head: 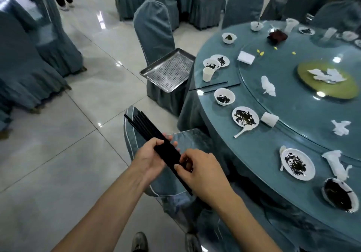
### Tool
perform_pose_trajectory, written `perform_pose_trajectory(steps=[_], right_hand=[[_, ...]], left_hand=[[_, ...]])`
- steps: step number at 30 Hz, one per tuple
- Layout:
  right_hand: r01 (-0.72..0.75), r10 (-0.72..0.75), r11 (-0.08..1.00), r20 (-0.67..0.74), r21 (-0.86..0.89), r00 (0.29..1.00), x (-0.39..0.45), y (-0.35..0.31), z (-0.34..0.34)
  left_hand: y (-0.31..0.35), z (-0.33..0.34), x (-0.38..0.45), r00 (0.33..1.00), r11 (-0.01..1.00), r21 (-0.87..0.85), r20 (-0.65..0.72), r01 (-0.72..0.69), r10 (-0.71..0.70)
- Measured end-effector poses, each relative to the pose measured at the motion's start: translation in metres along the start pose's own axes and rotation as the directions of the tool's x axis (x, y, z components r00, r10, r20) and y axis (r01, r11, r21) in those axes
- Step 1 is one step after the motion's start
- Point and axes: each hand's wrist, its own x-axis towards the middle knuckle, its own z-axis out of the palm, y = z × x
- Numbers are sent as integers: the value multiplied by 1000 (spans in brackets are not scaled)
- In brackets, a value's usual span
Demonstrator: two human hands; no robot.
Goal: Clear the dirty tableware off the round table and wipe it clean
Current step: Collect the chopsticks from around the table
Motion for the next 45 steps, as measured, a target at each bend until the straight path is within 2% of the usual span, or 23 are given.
perform_pose_trajectory(steps=[3, 7, 12, 18, 27, 36, 41, 45], right_hand=[[26, -28, 999, -138, -19, 990, 18, -28, 19], [22, -64, 989, -291, -146, 955, 49, -51, 48], [-34, -35, 976, -308, -214, 951, 80, -73, 81], [-85, 20, 972, -284, -219, 959, 124, -82, 106], [-234, 171, 960, -342, -154, 924, 235, -54, 119], [-385, 343, 919, -303, -89, 889, 327, -25, 98], [-456, 410, 889, -369, -45, 834, 360, -20, 87], [-530, 492, 848, -369, -3, 789, 396, -12, 82]], left_hand=[[36, -20, -11, 1000, 1000, -4, 3, -3, 3], [79, -52, -23, 1000, 1000, 15, -3, 13, -13], [123, -93, -31, 999, 999, 20, 25, 41, -41], [167, -114, -4, 998, 998, 26, -12, 54, -54], [237, -78, 96, 991, 983, 132, 23, 124, -128], [288, -13, 200, 971, 941, 269, 68, 205, -231], [306, 13, 244, 947, 915, 301, 88, 270, -309], [324, 35, 286, 919, 870, 386, 117, 307, -376]])
